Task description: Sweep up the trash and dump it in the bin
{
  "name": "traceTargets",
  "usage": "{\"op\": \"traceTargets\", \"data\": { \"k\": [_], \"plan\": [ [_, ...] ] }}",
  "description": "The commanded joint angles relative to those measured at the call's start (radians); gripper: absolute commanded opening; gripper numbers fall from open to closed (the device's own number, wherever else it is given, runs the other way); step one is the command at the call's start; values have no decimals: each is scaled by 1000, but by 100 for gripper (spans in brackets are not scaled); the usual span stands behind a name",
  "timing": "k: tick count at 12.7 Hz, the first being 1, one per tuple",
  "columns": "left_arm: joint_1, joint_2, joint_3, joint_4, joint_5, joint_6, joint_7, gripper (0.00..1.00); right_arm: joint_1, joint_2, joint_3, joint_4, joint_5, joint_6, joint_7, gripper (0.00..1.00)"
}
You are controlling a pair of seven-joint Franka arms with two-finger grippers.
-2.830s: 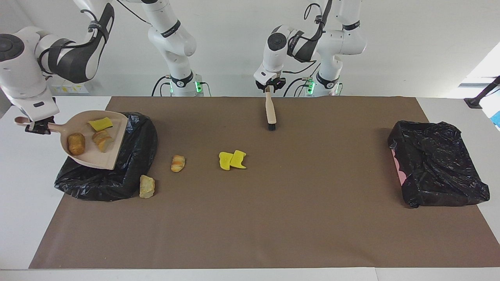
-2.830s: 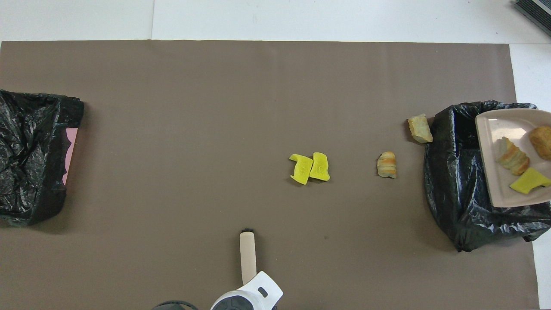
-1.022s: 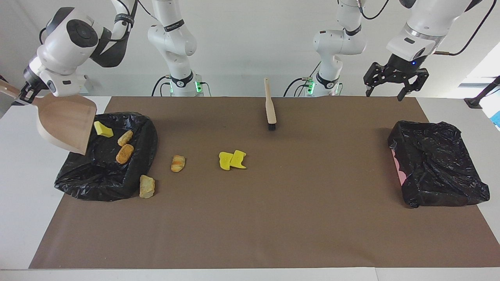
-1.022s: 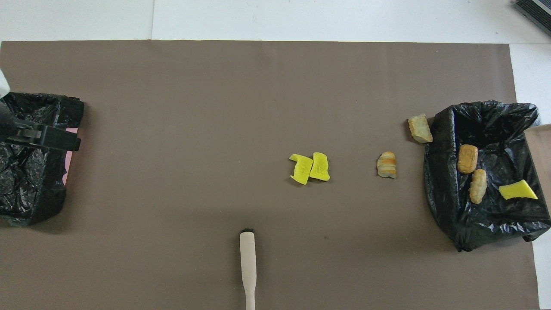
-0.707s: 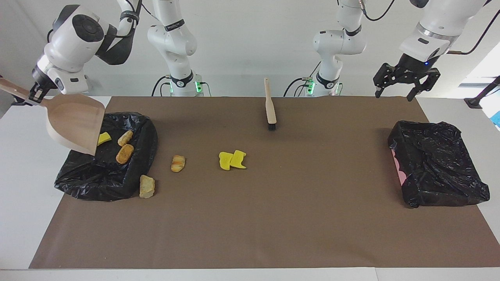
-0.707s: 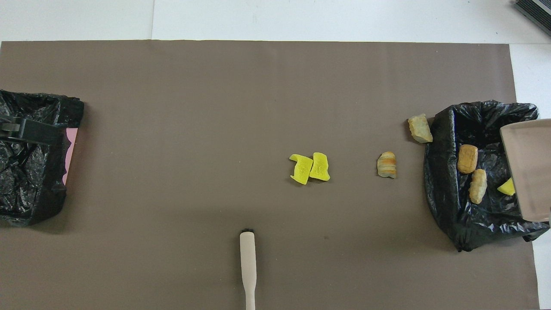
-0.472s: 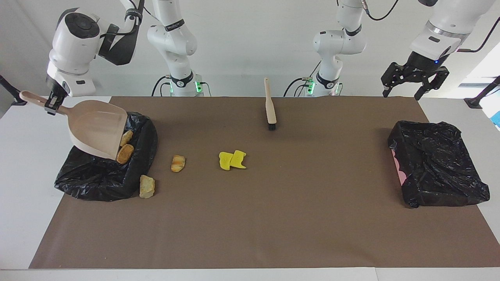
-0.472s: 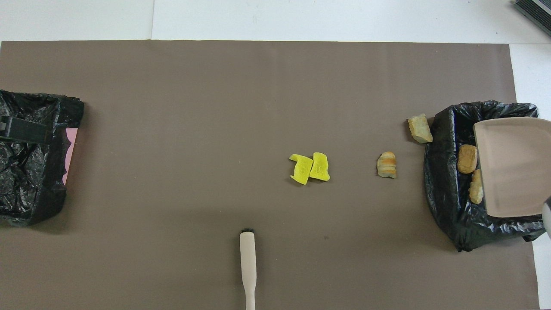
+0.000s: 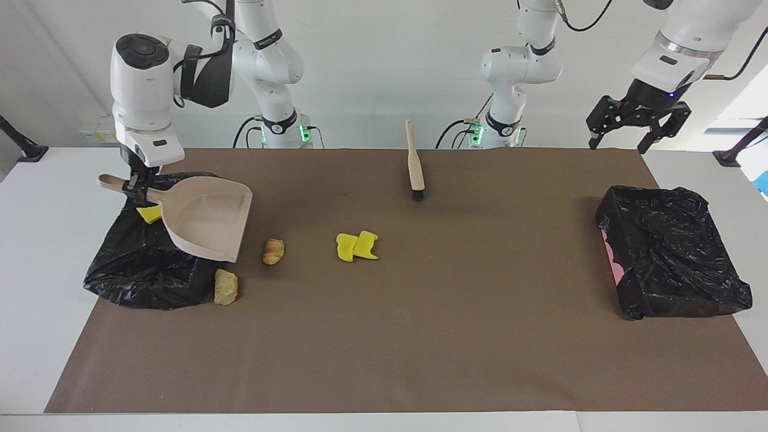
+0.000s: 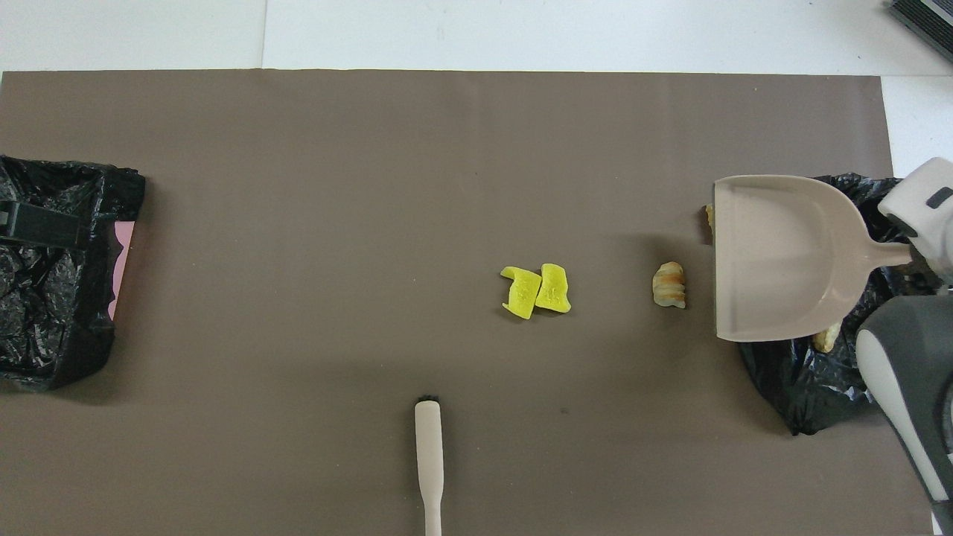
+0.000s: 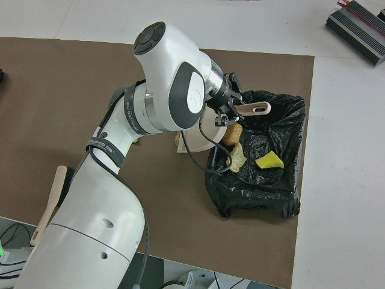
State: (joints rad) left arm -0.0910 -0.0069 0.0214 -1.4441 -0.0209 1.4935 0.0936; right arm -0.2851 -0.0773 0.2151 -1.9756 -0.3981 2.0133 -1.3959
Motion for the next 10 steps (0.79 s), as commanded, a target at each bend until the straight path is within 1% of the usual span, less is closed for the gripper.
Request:
{"op": "traceTargets", "data": {
  "k": [1, 2, 4, 5, 6, 8, 10],
  "plan": [
    [11, -18, -14, -10, 9, -22, 8, 100, 73, 27, 4, 20, 44, -51, 224, 0],
    [14, -22, -14, -15, 9, -22, 9, 100, 99, 39, 4, 20, 73, -64, 303, 0],
    [13, -24, -12, -18, 9, -21, 8, 100, 124, 76, 4, 18, 175, -80, 462, 0],
    [14, -24, -14, -18, 9, -21, 9, 100, 141, 95, 4, 18, 208, -84, 574, 0],
    [16, -24, -12, -18, 9, -18, 8, 100, 170, 109, 4, 18, 212, -82, 659, 0],
    [16, -24, -12, -18, 9, -13, 8, 100, 231, 120, 4, 18, 226, -77, 858, 0],
    [16, -24, -12, -18, 9, -12, 8, 100, 247, 120, 6, 17, 316, -82, 1042, 0]
  ]
}}
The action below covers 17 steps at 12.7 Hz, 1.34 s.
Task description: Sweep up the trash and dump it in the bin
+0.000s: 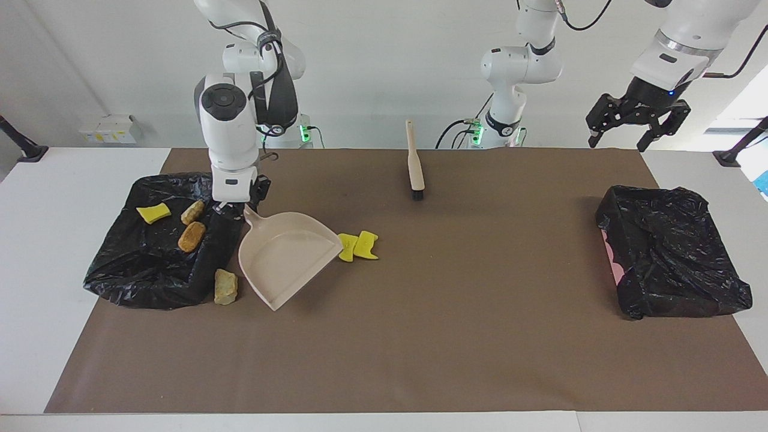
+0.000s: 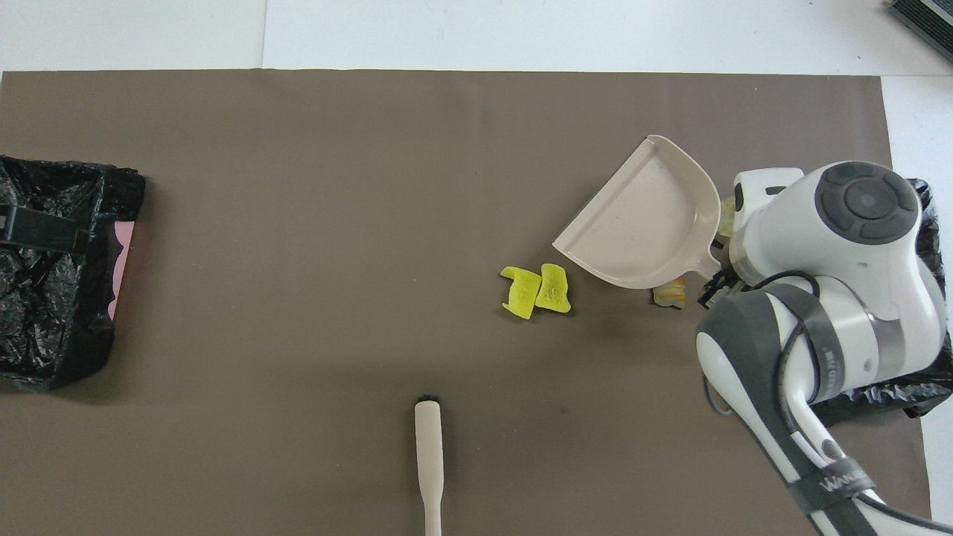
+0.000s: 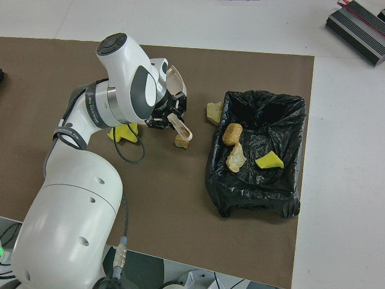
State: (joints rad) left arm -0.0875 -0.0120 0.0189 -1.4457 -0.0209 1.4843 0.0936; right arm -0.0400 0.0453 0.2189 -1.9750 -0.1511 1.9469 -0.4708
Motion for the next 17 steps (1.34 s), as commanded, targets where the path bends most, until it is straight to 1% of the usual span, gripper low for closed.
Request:
{"op": "traceTargets", "data": {
  "k": [1, 4, 7, 9, 10, 12, 14, 17],
  "plan": [
    [14, -19, -10, -16, 9, -2, 8, 100, 38, 1, 3, 16, 90, -16, 192, 0],
    [14, -19, -10, -16, 9, -2, 8, 100, 113, 34, 3, 33, 94, -9, 413, 0],
    [14, -19, -8, -16, 9, -2, 9, 100, 199, 108, 5, 105, 97, -5, 640, 0],
    [14, -19, -10, -16, 9, -2, 8, 100, 245, 157, 5, 175, 197, 6, 746, 0],
    [14, -19, -8, -16, 9, -4, 8, 100, 282, 198, 5, 211, 211, 6, 800, 0],
    [14, -19, -7, -16, 9, -4, 3, 100, 337, 293, 3, 316, 206, 3, 918, 0],
    [14, -19, -7, -16, 9, -5, -3, 100, 396, 411, 5, 453, 203, 1, 1061, 0],
    [12, -19, -7, -16, 9, -9, -5, 100, 468, 549, 3, 609, 199, 4, 1185, 0]
  ]
}}
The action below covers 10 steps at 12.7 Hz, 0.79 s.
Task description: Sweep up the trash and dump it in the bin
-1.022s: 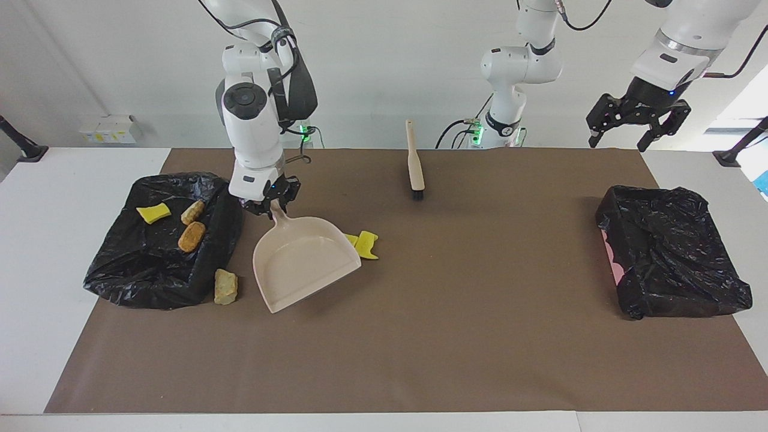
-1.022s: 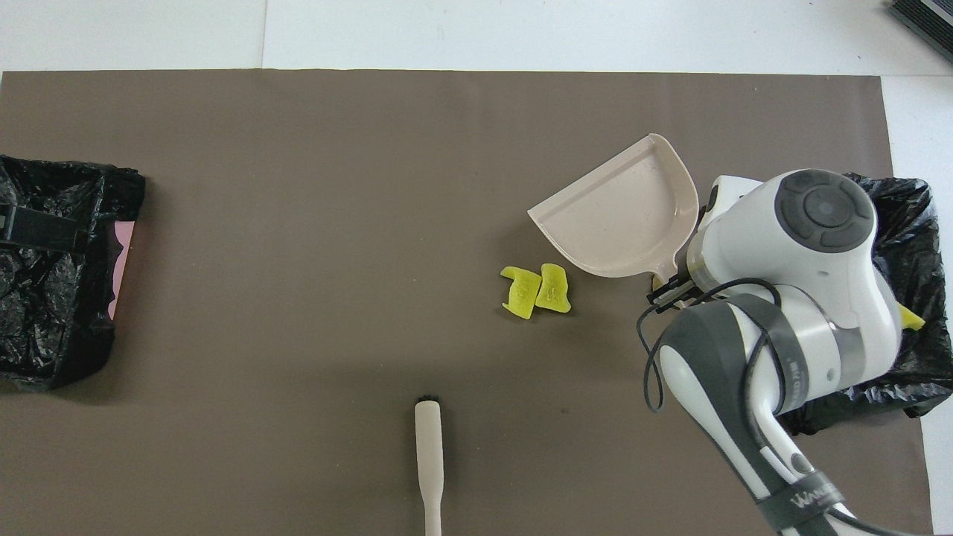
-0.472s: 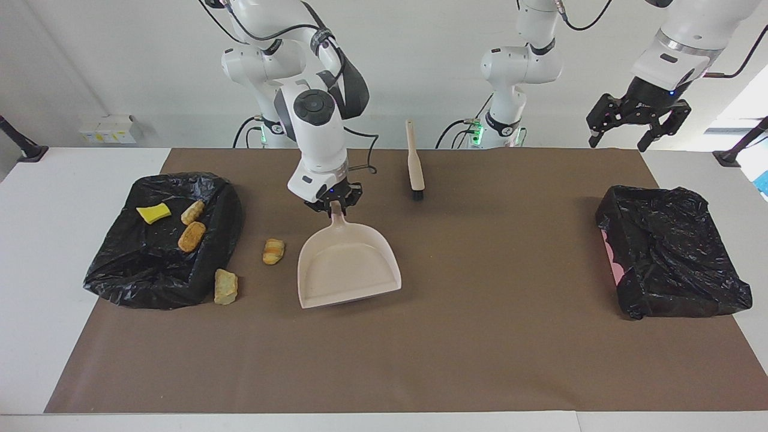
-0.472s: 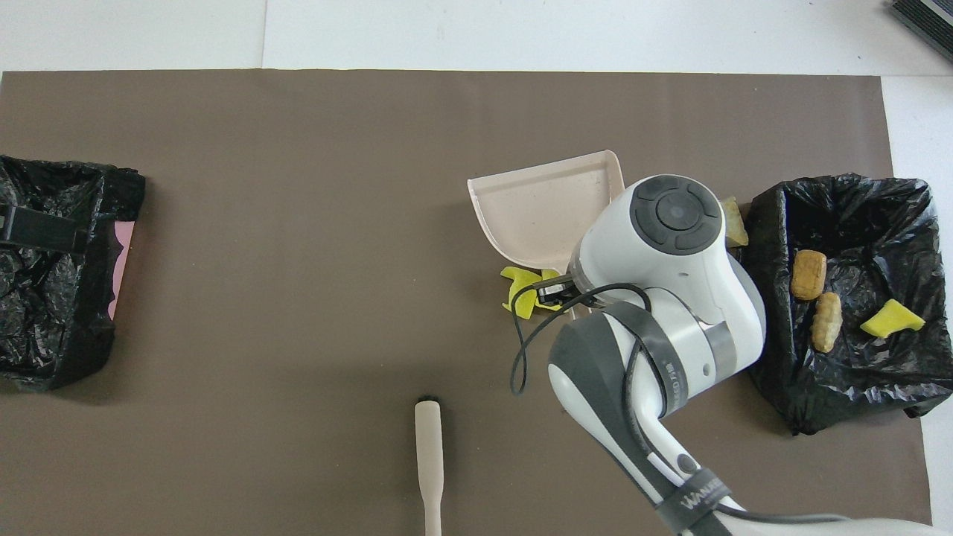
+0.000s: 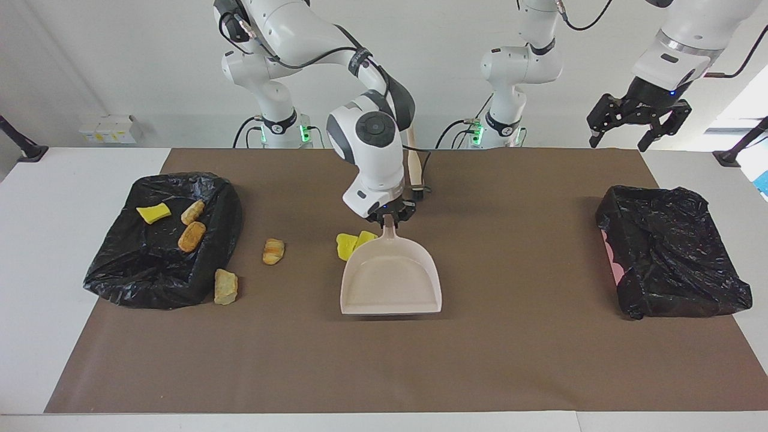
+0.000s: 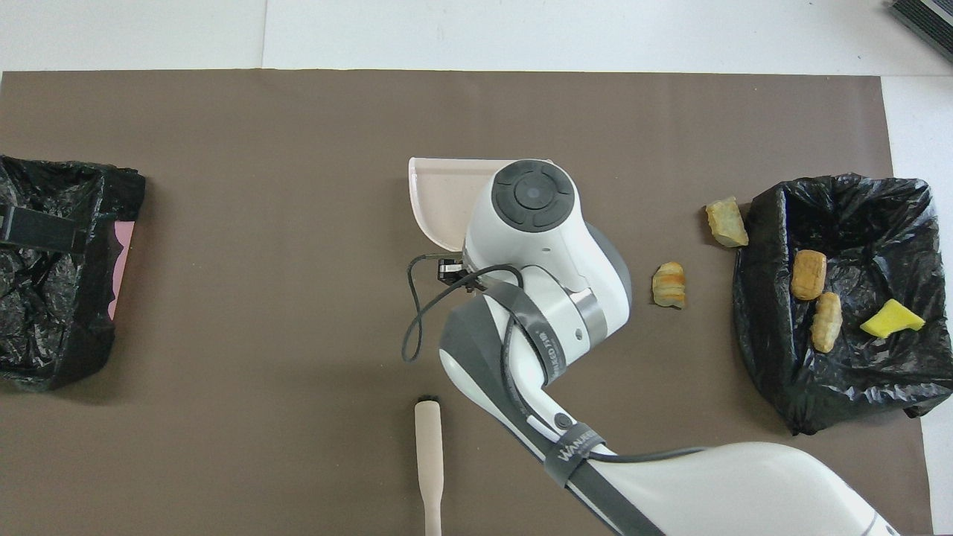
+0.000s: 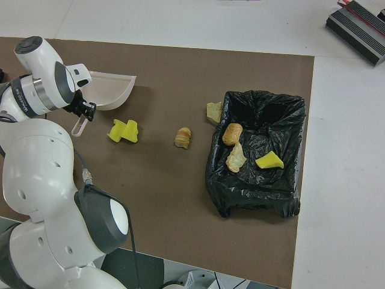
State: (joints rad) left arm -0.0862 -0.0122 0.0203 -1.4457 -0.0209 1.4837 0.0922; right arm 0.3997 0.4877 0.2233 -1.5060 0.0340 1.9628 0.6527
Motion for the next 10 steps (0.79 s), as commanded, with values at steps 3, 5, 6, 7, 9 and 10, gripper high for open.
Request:
{"op": "traceTargets", "data": {
  "k": [3, 5, 6, 7, 9, 10],
  "plan": [
    [9, -18, -8, -16, 9, -11, -6, 100, 53, 160, -1, 178, 6, 5, 81, 0],
    [11, -18, -8, -16, 9, -5, -6, 100, 41, 152, 1, 144, 4, 27, 38, 99],
    [11, -18, -8, -16, 9, -5, -6, 100, 35, 128, -1, 119, 7, 27, 10, 100],
    [11, -18, -8, -16, 9, -5, -6, 100, 13, 102, 1, 109, 17, 1, 4, 100],
    [13, -18, -8, -16, 9, -2, -5, 100, -19, 66, 4, 102, 23, -68, 2, 100],
    [13, -18, -8, -16, 9, -6, -6, 100, -9, 39, 2, 98, 23, -103, 5, 100]
  ]
}}
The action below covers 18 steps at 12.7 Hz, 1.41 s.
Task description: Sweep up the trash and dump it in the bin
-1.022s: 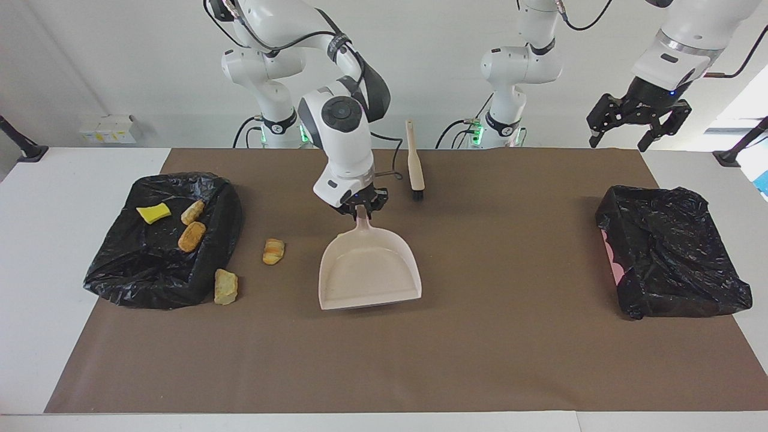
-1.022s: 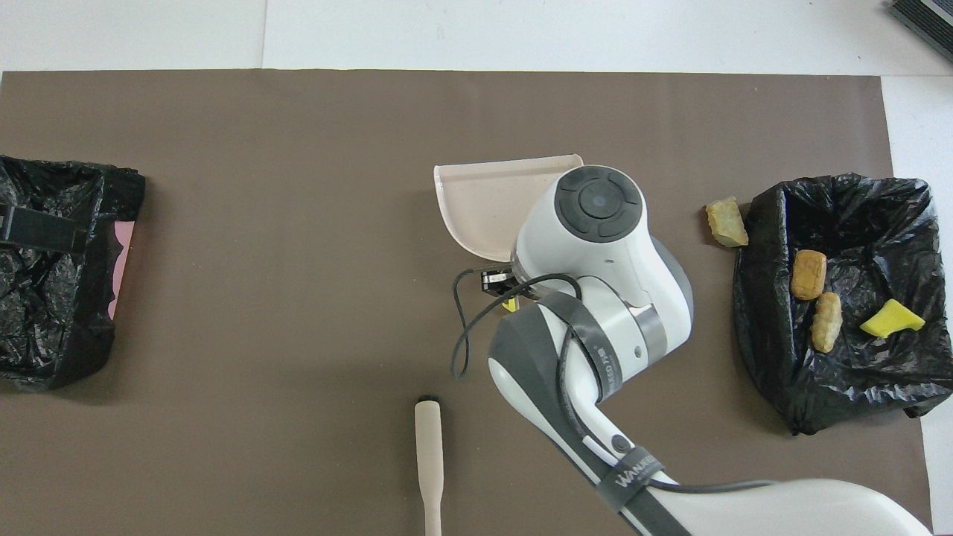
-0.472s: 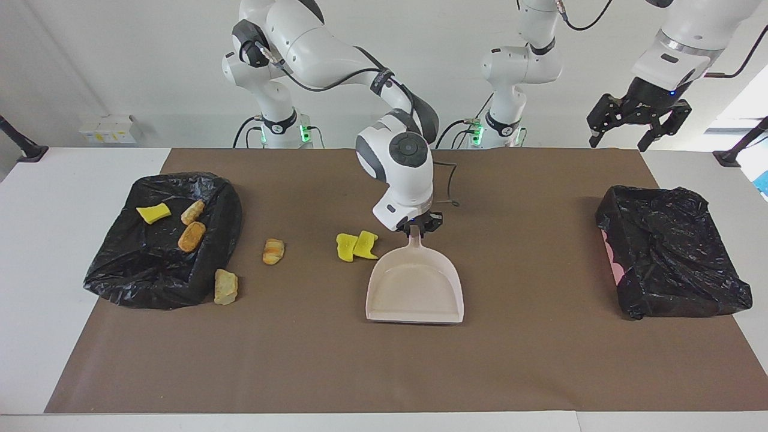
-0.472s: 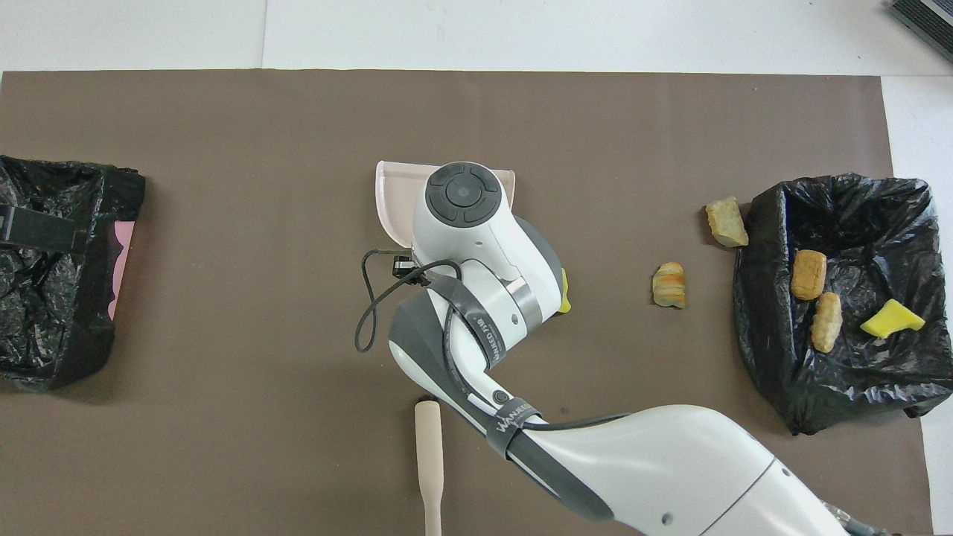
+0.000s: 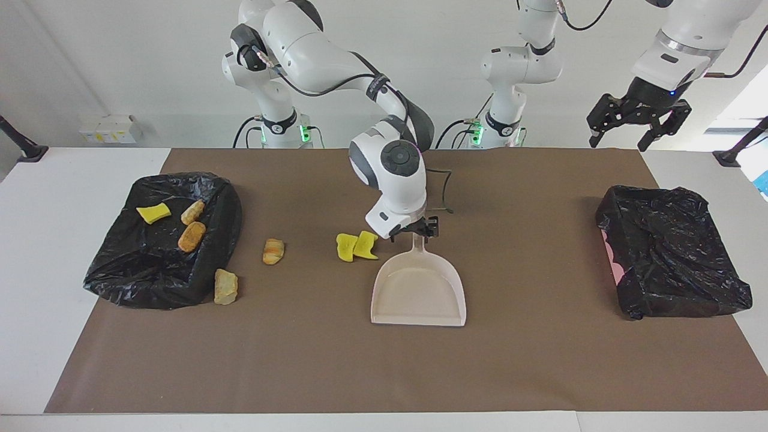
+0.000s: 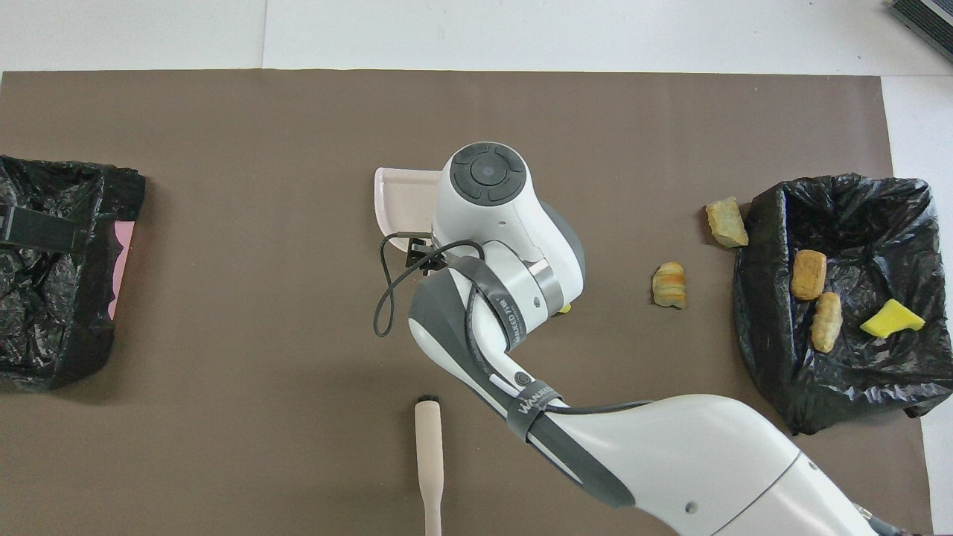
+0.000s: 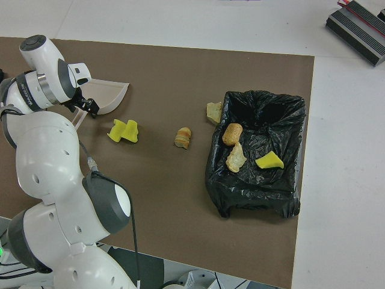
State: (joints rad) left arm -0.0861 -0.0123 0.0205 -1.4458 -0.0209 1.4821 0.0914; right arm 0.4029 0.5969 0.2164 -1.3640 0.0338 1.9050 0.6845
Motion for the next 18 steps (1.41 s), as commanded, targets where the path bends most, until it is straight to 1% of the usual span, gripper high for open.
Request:
{"op": "traceTargets", "data": {
  "k": [1, 3, 7, 8, 10, 12, 15, 18],
  "plan": [
    [11, -18, -8, -16, 9, -6, -5, 100, -4, -100, 9, -62, 24, -72, -13, 100],
    [12, -18, -8, -16, 9, -8, -5, 100, 19, -195, 11, -185, 24, -70, -7, 100],
    [-3, -18, -13, -15, 9, -10, -5, 100, 115, -320, 11, -375, 69, -46, 7, 100],
    [-3, -18, -14, -15, 9, -9, -7, 100, 146, -357, 11, -439, 75, -12, 7, 100],
    [-4, -18, -17, -15, 9, -10, -7, 100, 195, -443, 11, -600, 83, 99, 21, 100],
    [-4, -18, -19, -15, 7, -8, -7, 100, 243, -511, 11, -717, 150, 153, 26, 100],
    [-12, -18, -22, -15, 7, -5, -7, 100, 325, -587, 11, -808, 228, 157, 53, 100],
    [-38, -18, -43, -18, 6, 21, -9, 100, 388, -629, 11, -862, 235, 158, 111, 100]
  ]
}}
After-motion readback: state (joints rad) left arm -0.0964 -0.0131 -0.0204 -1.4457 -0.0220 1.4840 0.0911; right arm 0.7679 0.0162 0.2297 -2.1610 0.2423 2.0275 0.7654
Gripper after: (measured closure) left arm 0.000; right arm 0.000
